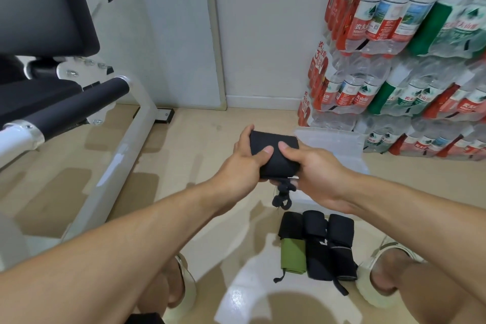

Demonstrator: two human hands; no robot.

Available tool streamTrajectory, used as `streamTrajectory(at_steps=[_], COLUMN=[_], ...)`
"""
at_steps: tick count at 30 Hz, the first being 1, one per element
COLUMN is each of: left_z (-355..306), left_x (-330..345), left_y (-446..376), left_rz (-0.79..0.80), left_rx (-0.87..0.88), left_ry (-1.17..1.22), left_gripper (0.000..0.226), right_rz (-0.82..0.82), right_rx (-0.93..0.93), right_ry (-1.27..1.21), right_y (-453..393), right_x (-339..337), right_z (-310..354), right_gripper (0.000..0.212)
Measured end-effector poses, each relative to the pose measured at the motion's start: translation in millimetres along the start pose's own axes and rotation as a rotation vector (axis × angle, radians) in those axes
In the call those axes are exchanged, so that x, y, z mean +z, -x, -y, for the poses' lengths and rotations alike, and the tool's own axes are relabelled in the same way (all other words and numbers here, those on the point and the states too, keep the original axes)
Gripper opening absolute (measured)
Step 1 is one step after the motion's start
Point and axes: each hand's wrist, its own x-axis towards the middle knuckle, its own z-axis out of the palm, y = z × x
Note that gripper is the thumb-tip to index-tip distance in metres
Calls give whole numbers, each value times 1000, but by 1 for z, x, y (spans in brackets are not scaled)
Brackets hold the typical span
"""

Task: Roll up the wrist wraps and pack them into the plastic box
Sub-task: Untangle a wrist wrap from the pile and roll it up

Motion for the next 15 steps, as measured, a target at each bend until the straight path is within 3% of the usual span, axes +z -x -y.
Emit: streamTrajectory(at_steps=[2, 4, 11, 15], left_z=[-1, -5, -19, -26], left_x=[-3, -4, -4, -7], left_y=[-1, -2, -2, -4], left_rz=[18, 13, -59, -29], left_rx=[-4, 6, 107, 38], left_ry=[76, 165, 247, 374], left_gripper=[74, 65, 49, 47], right_rz=[10, -4, -130, -173], right_rx=[-36, -67, -288, -468], right_ry=[63, 92, 165, 359], right_y=[2, 4, 8, 14], right_x=[-3, -5, 0, -5], right_z=[6, 13, 24, 30], right_gripper=[33, 30, 39, 51])
